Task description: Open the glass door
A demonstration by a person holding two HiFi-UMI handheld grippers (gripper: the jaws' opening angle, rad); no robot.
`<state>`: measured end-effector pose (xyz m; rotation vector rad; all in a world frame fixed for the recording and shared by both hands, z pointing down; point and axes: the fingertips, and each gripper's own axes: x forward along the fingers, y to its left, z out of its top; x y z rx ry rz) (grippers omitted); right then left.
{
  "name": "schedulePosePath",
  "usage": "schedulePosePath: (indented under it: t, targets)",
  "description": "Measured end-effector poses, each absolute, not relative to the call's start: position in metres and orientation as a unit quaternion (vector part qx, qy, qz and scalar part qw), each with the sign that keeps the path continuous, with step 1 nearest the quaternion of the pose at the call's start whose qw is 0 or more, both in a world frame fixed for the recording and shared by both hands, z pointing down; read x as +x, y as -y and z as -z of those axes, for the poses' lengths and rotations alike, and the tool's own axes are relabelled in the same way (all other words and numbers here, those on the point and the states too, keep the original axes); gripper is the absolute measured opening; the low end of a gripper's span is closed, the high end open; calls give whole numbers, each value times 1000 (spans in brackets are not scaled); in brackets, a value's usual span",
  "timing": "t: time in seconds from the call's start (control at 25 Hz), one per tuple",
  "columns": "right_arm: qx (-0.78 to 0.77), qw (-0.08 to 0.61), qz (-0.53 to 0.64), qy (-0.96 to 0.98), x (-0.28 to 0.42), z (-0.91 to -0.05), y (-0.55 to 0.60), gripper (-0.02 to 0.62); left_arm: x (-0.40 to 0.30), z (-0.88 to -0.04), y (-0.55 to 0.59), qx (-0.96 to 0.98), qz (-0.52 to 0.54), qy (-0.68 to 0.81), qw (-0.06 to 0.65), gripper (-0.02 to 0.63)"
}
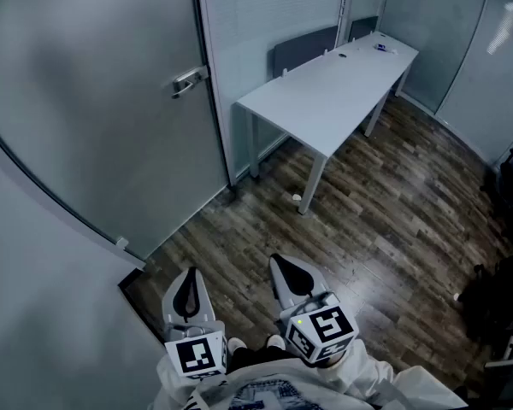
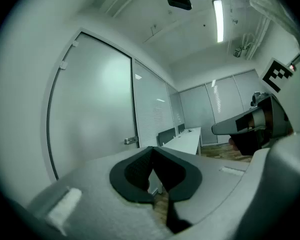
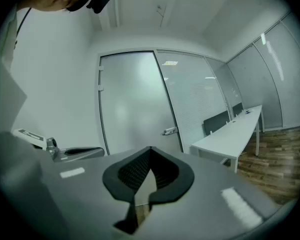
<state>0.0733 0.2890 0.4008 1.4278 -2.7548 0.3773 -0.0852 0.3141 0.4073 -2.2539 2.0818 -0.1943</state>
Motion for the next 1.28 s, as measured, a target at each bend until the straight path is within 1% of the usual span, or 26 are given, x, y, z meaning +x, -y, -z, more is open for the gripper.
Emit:
schedulePosePath:
  t: [0.36,0.88,1.28]
  targets:
    - [461,8,-125,879,78,-408,-292,2,-78,-408,-311,-736,67,-673,25,3]
    - [480,-8,-129,868,129,-407,-299,2,-36,-407,-316,-743,70,-664,39,3]
    - [492,-4,-129,861,144,-414,-286,2,-26,-416,-295,-749,77,-657,43,3]
